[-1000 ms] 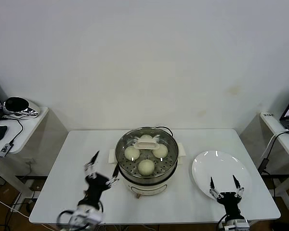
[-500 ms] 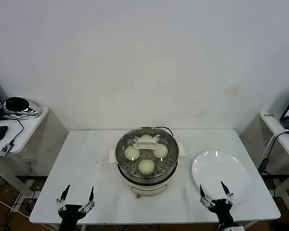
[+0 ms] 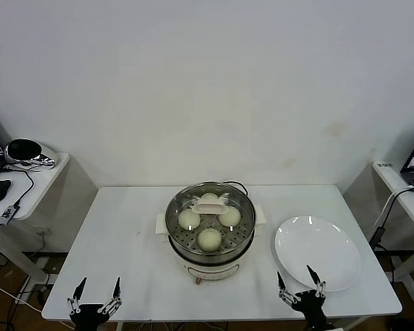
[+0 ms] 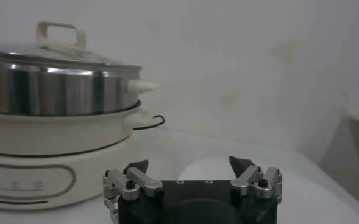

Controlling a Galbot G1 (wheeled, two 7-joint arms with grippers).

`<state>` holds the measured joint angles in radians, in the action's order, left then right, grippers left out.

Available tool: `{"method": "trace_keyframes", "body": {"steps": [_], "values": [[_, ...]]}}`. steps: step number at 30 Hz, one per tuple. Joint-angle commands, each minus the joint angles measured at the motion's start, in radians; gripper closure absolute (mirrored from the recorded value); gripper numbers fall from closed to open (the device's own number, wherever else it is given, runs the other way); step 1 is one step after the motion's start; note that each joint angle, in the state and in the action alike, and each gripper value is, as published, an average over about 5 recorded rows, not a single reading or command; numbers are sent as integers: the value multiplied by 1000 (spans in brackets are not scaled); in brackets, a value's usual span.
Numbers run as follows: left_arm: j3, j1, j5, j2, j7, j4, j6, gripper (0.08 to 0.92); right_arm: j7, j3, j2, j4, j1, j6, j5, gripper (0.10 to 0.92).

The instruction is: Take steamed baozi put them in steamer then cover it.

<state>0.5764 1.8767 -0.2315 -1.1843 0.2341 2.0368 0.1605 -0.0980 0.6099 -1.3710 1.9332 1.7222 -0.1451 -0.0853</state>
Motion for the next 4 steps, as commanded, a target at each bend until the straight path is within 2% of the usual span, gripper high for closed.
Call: {"method": "trace_keyframes", "body": {"steps": [1,4], "values": [[14,19,-34,2,-19,-23,7,177,-3,-10,10,15,12,14,1,203],[8,18,-33,0,-24,-23,2,177,-4,-9,9,17,12,13,1,203]]}}
